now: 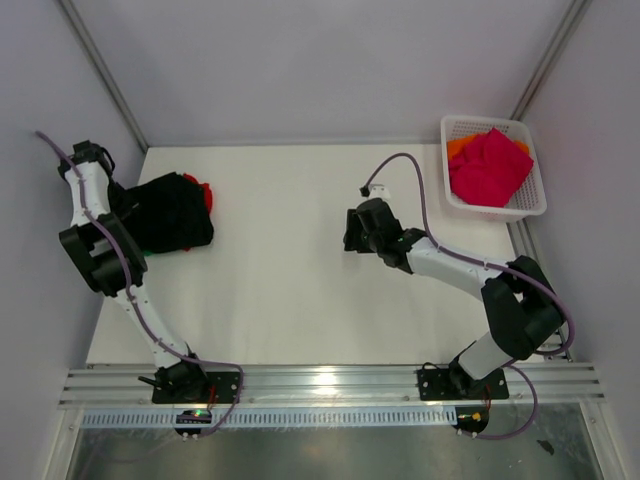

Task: Fold and stack the t-shirts
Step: Put the neatly folded tshirt into the corner of the board with the left arm

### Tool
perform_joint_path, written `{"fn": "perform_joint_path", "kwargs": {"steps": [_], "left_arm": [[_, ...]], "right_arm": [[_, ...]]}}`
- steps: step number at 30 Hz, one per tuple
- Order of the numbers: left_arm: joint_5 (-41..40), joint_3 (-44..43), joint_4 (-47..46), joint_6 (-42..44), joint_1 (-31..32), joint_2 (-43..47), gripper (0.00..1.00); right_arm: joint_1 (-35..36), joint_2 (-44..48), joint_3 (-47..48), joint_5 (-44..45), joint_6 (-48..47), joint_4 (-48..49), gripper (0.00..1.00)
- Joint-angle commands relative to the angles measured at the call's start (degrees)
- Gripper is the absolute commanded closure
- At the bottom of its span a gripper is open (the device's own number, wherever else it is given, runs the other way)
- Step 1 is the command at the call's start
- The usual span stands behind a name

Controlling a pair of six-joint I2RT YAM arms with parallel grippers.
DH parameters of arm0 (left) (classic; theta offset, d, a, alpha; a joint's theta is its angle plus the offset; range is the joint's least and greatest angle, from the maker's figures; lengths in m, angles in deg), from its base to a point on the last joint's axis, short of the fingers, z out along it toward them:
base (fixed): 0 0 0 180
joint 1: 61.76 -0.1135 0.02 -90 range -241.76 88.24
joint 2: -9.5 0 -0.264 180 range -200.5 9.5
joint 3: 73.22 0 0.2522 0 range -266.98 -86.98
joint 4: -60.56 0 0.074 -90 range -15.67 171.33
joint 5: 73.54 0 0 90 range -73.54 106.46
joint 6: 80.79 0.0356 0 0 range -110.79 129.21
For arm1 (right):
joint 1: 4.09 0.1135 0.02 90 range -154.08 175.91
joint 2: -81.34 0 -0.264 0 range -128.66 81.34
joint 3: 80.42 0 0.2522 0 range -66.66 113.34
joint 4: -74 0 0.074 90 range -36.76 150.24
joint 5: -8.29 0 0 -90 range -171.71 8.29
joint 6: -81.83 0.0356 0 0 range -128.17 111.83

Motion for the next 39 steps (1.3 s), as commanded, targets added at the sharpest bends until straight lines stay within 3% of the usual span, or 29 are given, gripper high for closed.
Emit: {"fn": "perform_joint_path", "kwargs": {"steps": [1,2,3,4,13,21,26,39], "left_arm": [[11.8,2.6,-3.0,-2.6,-1.3,4.8,0.43],[13.1,3.3,-3.3,-2.4,-1.2,5.5,0.41],[15.3,3.6,-3.9,-2.2,-0.9,7.2,0.08],[16.4,3.6,-4.1,-2.1,-0.9,8.1,0.01],[24.0,2.0,-6.4,-0.1,5.2,20.0,0.01],[22.7,1.9,-7.4,-0.5,11.3,28.3,0.01],[23.7,6.6,-8.5,-1.9,12.5,31.1,0.01],[14.3,21.2,-13.2,-5.5,35.7,33.3,0.01]], "right_arm": [[-0.2,2.2,-0.9,0.1,0.4,1.8,0.45],[-0.2,2.1,-1.0,0.0,0.4,1.9,0.45],[-0.2,2.1,-1.2,-0.2,0.4,2.1,0.45],[-0.2,2.1,-1.3,-0.4,0.5,2.2,0.45],[-0.2,0.1,-1.7,-3.0,1.9,4.5,0.45],[-0.2,-1.6,-2.9,-5.0,3.9,7.4,0.45],[-0.1,-2.3,-3.2,-5.5,4.4,8.2,0.45],[-0.1,-4.0,-0.6,-6.4,3.7,4.6,0.45]]}}
